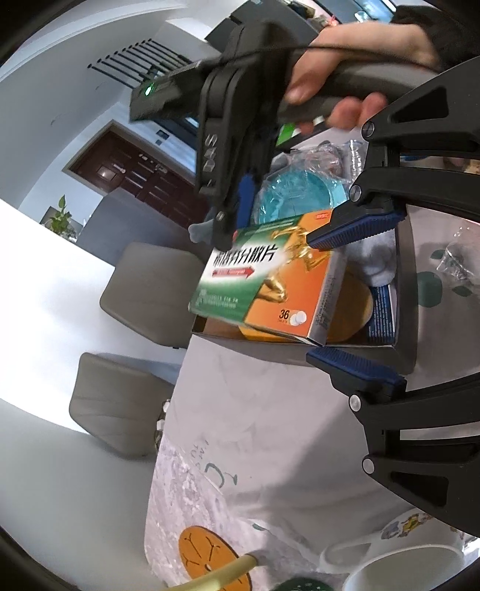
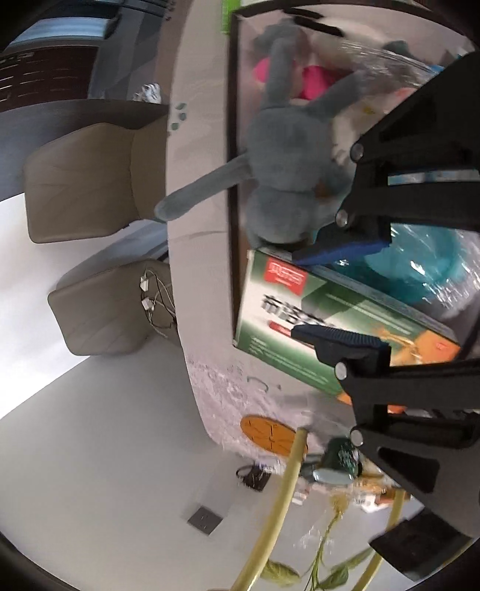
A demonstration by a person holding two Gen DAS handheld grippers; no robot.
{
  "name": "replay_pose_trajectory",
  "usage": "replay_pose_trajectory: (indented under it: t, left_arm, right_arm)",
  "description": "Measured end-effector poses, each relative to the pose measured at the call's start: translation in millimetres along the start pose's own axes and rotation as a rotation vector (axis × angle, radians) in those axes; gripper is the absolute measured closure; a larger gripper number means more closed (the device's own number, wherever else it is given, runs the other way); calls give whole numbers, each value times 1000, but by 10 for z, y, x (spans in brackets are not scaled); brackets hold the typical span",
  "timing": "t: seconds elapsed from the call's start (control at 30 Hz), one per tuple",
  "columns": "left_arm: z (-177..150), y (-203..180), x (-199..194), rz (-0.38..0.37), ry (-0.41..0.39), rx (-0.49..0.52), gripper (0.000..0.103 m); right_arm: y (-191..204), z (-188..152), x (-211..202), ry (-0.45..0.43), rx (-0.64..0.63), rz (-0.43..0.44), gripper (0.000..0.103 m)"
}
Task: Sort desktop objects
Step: 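Lower the medicine box into the dark box and open both grippers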
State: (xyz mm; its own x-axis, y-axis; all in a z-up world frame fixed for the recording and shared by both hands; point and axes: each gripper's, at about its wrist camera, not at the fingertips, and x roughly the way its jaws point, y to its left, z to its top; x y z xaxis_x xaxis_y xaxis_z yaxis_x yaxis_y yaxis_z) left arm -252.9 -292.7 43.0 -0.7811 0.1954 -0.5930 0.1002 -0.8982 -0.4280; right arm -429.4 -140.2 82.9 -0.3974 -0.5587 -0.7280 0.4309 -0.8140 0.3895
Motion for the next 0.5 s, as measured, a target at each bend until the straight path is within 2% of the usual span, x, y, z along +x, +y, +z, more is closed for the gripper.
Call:
replay_pose_trajectory:
  t: [0.3, 0.5]
  left_arm:
    - [-11, -106, 16, -49, 15, 31, 47]
    - [-9, -84, -7, -41, 12, 23, 47]
  right_arm:
    - [91, 208, 214, -2, -88, -39, 70]
    - [78, 183, -94, -55, -67, 3, 70]
